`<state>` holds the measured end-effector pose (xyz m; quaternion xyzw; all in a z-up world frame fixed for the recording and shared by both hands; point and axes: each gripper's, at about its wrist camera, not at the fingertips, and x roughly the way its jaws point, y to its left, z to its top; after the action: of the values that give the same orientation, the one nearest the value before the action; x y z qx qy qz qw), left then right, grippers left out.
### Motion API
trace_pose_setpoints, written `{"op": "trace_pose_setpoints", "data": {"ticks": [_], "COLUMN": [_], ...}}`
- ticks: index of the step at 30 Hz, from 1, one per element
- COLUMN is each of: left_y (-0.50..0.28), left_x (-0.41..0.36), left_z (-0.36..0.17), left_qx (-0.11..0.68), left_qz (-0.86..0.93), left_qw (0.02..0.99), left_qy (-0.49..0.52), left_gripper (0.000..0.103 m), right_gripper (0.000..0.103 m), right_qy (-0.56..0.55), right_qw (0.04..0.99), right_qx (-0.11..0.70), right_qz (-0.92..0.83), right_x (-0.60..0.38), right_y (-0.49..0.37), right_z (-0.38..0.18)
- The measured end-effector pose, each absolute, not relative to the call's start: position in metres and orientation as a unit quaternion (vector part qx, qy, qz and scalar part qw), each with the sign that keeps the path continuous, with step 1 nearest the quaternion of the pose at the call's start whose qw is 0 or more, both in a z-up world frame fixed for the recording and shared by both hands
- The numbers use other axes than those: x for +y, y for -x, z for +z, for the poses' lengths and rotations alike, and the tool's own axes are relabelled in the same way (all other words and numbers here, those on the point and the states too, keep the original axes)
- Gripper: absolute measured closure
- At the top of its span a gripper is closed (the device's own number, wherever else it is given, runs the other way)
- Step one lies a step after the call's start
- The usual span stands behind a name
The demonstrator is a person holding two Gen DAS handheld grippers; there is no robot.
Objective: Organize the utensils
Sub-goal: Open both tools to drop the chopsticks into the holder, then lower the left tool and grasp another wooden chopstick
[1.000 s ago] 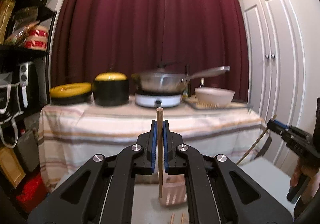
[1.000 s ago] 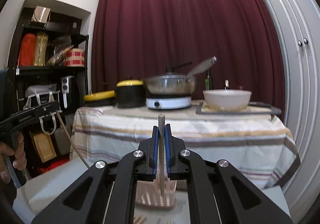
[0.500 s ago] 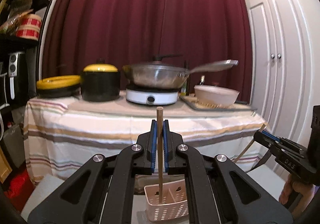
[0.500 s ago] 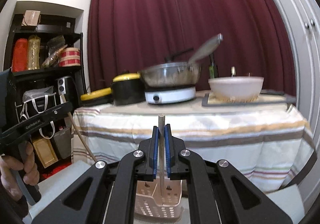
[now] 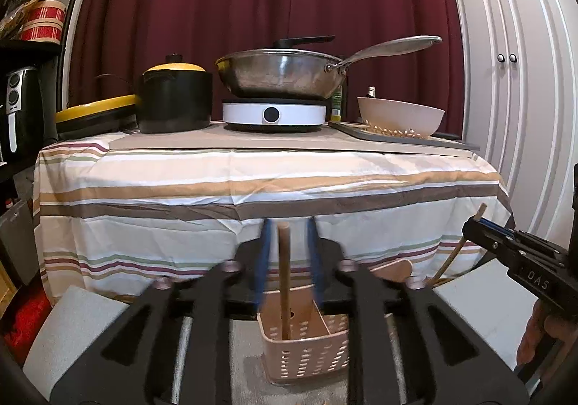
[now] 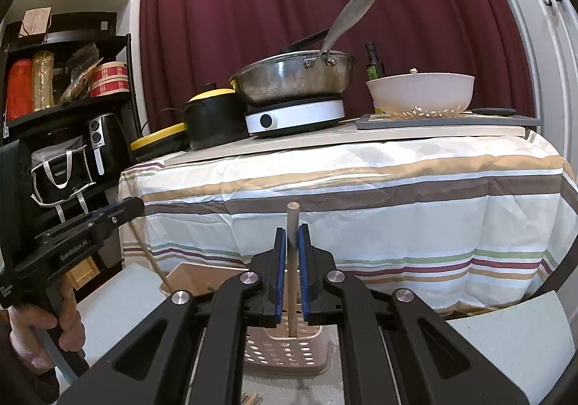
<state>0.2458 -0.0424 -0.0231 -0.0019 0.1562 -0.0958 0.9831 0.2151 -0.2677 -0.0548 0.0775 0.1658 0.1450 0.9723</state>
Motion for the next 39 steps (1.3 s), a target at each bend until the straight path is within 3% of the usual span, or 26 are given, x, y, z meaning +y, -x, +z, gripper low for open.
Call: {"op": "trace_pose_setpoints", "data": {"ticks": [1, 2, 3, 5, 11, 20, 27, 39], "left_y": [-0.244, -0.243, -0.241, -0.234, -0.205, -0.158, -0.109, -0.036], "left_x": [-0.042, -0.04, -0.039, -0.037, -0.023, -0.011, 0.0, 0.013], "left_z": [-0.023, -0.022, -0.02, -0.016, -0.01, -0.031, -0.075, -0.159], "left_qx": [0.155, 0.153, 0.149, 0.141, 0.131, 0.146, 0.178, 0.262], "left_qz": [-0.096, -0.095, -0.094, -0.091, -0.083, -0.073, -0.065, -0.083], "left_qw": [0.983, 0.984, 0.984, 0.986, 0.988, 0.987, 0.982, 0.961], "left_qy": [0.004, 0.007, 0.009, 0.008, 0.013, -0.005, -0.019, -0.031], "left_gripper": [0.062, 0.054, 0.051, 0.039, 0.022, 0.022, 0.024, 0.058], "right_gripper": [0.073, 0.066, 0.057, 0.052, 0.04, 0.04, 0.04, 0.047], "right_qy": [-0.077, -0.077, -0.077, -0.072, -0.066, -0.058, -0.058, -0.064], "right_qw": [0.973, 0.974, 0.975, 0.978, 0.982, 0.983, 0.976, 0.958], "right_qx": [0.165, 0.162, 0.158, 0.15, 0.136, 0.151, 0.197, 0.275], "right_qz": [0.143, 0.14, 0.136, 0.128, 0.111, 0.086, 0.068, 0.056], "right_x": [-0.268, -0.268, -0.269, -0.271, -0.28, -0.29, -0.296, -0.3], "right_y": [-0.214, -0.212, -0.21, -0.203, -0.17, -0.122, -0.079, -0.027], "right_z": [-0.054, -0.053, -0.052, -0.049, -0.04, -0.054, -0.105, -0.177]}}
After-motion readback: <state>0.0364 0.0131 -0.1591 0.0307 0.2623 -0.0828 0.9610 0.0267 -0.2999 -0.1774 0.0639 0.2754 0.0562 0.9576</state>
